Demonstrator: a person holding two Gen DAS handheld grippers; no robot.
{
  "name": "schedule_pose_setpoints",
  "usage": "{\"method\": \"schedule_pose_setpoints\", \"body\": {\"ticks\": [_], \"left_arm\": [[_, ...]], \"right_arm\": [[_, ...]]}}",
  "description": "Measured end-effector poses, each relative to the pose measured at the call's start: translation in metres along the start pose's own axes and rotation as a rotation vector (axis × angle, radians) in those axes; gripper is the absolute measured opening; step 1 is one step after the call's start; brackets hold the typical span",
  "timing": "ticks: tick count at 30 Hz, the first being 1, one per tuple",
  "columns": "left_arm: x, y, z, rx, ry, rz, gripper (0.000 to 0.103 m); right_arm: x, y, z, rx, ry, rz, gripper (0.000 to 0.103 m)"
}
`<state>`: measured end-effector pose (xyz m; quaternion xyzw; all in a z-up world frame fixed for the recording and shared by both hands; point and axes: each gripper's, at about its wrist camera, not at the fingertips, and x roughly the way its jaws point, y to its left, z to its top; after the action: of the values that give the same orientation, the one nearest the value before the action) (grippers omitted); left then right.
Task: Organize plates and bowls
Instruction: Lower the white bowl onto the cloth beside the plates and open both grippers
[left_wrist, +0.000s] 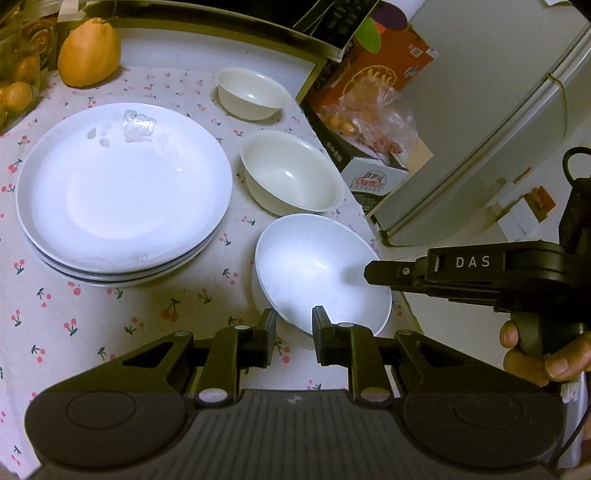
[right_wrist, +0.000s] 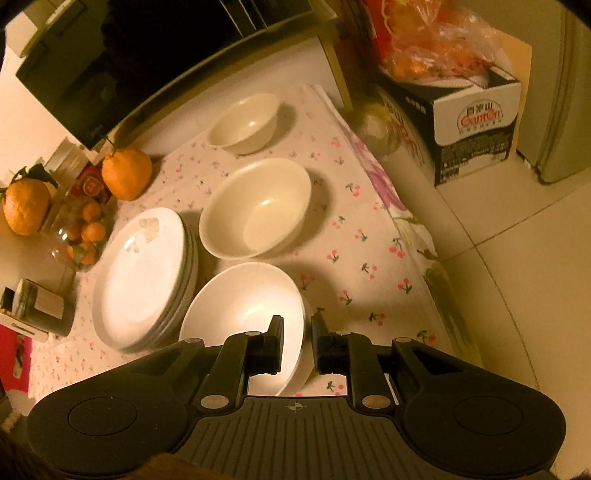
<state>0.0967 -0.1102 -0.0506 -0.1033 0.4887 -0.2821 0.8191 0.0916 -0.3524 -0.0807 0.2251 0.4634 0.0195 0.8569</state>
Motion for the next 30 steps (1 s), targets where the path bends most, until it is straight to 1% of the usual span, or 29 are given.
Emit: {"method": "schedule_pose_setpoints", "body": {"ticks": [12, 16, 23, 25, 26, 28, 29, 30], "left_arm": [[0.005, 0.0, 0.001, 0.016, 0.016, -0.011, 0.018], [0.006, 0.002, 0.003, 0.008, 0.02, -0.014, 0.023], [0.004, 0.003, 0.003, -0.002, 0.016, -0.015, 0.028], [0.003, 0.003, 0.003, -0.003, 0.017, -0.017, 0.035], [0.003, 0.003, 0.003, -0.005, 0.017, -0.019, 0.037], [0.002, 0.004, 0.003, -0.005, 0.016, -0.015, 0.044], [0.0, 0.004, 0.003, -0.005, 0.012, -0.009, 0.046], [-0.001, 0.004, 0.003, -0.002, 0.009, -0.005, 0.049]], "right_arm": [[0.008, -0.005, 0.0, 0.029, 0.036, -0.002, 0.018], [0.009, -0.006, 0.001, 0.041, 0.038, 0.0, 0.018], [0.009, -0.007, 0.001, 0.054, 0.042, 0.003, 0.018], [0.009, -0.008, 0.002, 0.065, 0.046, 0.01, 0.018], [0.008, -0.009, 0.002, 0.071, 0.047, 0.014, 0.019], [0.008, -0.011, 0.003, 0.089, 0.05, 0.027, 0.022], [0.007, -0.012, 0.004, 0.099, 0.048, 0.035, 0.026], [0.006, -0.013, 0.004, 0.106, 0.045, 0.04, 0.027]]}}
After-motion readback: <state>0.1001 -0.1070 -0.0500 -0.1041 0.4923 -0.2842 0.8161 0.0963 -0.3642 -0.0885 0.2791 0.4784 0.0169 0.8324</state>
